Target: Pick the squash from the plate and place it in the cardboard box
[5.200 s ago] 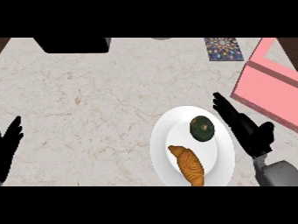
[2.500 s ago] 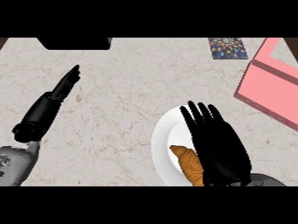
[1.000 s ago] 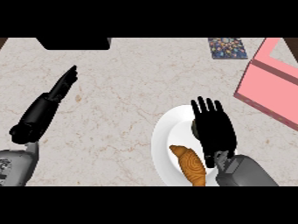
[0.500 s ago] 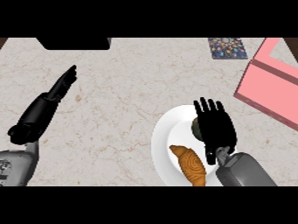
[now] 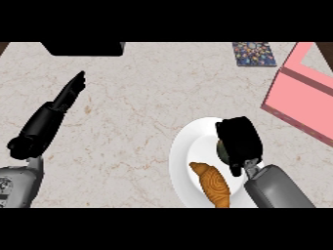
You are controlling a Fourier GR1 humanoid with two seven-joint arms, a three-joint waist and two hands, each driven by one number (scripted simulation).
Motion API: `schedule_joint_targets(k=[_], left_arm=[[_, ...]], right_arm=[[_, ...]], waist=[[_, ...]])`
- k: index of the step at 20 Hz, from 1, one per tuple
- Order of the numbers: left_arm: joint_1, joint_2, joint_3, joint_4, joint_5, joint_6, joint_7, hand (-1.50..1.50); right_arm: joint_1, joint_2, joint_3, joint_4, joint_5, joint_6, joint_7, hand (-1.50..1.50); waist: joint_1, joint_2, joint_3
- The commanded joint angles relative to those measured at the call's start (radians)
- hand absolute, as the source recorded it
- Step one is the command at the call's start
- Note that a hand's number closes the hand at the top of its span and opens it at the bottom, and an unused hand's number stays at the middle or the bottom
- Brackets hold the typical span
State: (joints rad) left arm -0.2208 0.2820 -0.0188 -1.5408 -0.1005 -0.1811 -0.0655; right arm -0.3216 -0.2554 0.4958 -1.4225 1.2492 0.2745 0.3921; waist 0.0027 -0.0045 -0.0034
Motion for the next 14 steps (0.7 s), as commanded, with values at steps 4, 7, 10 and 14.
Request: schedule_joint_targets(k=[4,7,10,14], left_arm=[[0.035,0.013,0.017,-0.009,0.023,-0.038,-0.034,0.00],[0.020,0.019,0.020,0.012,0.012,-0.038,-0.023,0.00],[0.073,0.008,0.018,-0.054,0.014,-0.034,-0.024,0.00],[0.080,0.010,0.023,-0.097,0.006,-0.031,0.020,0.00]], right_arm=[[0.001,0.016,0.018,-0.021,-0.154,-0.004,-0.286,1.50],[0.017,0.015,0.029,-0.042,-0.250,0.010,-0.441,1.50],[0.023,-0.007,-0.021,-0.070,-0.268,-0.052,-0.512,1.50],[0.033,-0.038,-0.052,-0.222,-0.257,-0.074,-0.531,1.50]], waist=[[0.011,0.005,0.004],[0.004,0.006,0.004],[0.005,0.003,0.004],[0.000,0.001,0.004]])
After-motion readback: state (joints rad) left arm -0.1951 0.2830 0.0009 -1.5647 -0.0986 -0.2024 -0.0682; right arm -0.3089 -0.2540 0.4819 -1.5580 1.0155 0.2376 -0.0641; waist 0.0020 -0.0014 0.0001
